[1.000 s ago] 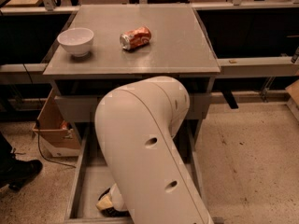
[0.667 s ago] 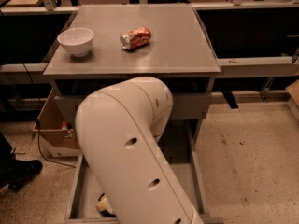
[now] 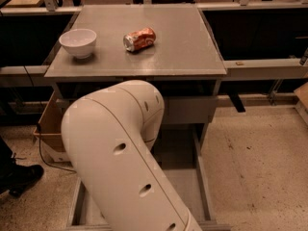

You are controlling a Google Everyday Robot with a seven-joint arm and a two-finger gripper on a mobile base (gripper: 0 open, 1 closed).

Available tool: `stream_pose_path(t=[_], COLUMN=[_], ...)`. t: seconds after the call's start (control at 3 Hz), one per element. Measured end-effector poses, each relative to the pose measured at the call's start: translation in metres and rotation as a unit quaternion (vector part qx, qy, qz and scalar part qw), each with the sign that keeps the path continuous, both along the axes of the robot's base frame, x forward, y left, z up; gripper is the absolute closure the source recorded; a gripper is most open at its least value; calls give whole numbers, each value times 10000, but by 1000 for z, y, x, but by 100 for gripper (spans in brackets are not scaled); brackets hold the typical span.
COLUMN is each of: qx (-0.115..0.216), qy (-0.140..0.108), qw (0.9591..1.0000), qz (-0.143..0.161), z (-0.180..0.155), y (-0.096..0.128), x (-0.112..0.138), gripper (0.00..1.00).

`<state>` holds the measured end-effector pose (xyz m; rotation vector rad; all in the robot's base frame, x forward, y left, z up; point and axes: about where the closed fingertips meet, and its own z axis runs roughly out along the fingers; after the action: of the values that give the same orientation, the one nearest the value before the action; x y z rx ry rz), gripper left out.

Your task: Pick rxbar chocolate from middle drawer and place on counter

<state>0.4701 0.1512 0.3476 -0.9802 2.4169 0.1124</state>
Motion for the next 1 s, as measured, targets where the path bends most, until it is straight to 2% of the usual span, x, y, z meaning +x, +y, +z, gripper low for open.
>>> stream_pose_path(t=[1.0], qx=[-34], qy=[-164], qw=[9998], qz=[-52], z=[10], y=[-1], x=[3], gripper=[89])
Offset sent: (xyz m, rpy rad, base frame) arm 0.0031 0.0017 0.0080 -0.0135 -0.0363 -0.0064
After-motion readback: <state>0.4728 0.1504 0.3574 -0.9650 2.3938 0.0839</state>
